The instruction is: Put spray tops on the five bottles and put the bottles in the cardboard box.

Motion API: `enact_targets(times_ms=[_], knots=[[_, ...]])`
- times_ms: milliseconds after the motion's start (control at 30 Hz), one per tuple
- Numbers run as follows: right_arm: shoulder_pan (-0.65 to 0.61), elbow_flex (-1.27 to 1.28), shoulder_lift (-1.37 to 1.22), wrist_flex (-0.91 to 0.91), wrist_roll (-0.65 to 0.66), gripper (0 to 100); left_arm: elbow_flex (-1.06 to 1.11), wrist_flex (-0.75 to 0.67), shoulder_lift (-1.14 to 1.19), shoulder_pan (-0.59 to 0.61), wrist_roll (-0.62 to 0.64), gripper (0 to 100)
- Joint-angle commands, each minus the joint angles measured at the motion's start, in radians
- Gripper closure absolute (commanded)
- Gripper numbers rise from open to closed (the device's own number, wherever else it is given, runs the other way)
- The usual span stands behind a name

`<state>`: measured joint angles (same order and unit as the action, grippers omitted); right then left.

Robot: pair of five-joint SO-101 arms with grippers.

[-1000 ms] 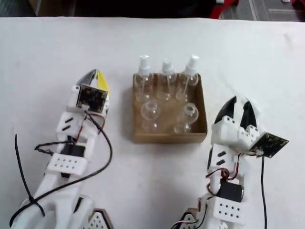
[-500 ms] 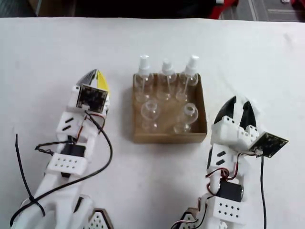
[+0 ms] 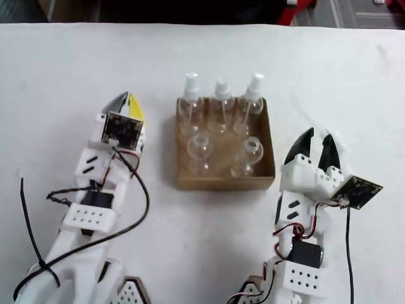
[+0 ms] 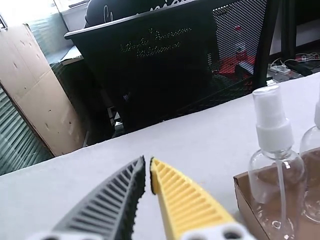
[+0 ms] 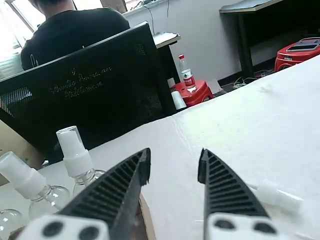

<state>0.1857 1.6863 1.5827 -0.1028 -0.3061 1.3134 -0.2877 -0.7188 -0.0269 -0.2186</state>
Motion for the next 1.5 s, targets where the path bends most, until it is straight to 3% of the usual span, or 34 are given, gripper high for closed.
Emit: enact_targets(times_ms=[0,1167,1333,1467], knots=[[0.01,0.009,0.001,-0.004,-0.006,86.1,-0.014,-0.028,-0.004,-0.012,-0.011,98],[0.008,0.009,0.001,-0.013,0.002,86.1,-0.014,-0.028,-0.004,-0.012,-0.011,98],[0.01,-0.058,-0.001,-0.182,0.264,86.8,-0.014,-0.028,-0.004,-0.012,-0.011,98],[0.018,-0.133,-0.002,-0.294,0.298,95.6,-0.014,-0.028,-0.004,-0.012,-0.011,98]])
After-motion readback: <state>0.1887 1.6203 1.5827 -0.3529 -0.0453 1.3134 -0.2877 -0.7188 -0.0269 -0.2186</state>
